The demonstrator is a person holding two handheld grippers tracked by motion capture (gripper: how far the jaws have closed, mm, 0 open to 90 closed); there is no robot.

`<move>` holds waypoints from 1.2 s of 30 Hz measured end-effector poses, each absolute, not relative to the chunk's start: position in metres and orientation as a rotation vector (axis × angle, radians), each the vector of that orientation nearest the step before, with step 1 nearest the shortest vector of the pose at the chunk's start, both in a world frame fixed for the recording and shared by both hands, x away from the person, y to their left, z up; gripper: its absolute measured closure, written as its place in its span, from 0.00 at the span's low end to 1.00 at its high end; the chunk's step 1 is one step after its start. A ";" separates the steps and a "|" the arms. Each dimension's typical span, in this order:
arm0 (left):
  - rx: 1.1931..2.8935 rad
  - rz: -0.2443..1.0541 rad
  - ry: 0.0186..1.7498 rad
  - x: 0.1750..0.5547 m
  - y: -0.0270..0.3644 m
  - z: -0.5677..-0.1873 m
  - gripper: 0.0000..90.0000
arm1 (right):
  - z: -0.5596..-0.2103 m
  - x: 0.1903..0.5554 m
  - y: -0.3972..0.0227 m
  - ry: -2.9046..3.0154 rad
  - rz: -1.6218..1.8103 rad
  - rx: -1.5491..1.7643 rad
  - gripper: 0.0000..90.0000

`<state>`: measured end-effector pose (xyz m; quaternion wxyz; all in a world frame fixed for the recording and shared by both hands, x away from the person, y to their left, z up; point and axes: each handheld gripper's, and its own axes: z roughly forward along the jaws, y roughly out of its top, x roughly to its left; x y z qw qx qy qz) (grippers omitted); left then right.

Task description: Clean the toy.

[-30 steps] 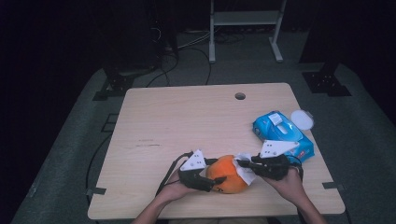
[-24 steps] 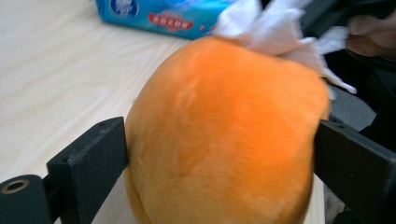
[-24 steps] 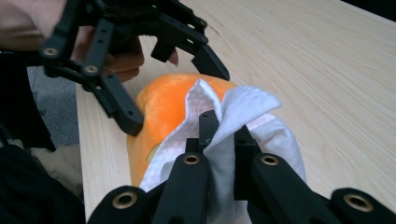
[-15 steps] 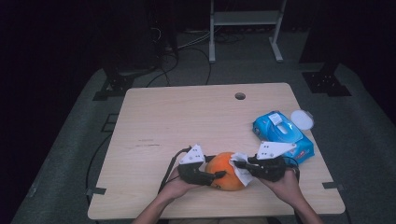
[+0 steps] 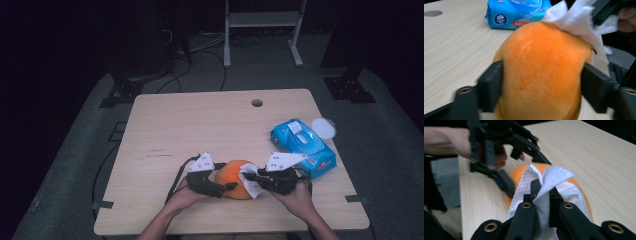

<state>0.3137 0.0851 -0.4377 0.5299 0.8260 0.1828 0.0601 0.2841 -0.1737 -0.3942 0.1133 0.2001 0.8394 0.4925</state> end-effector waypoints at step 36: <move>1.998 0.161 0.383 0.312 0.090 -0.445 0.32 | -0.407 0.297 -0.204 2.444 1.475 0.769 0.96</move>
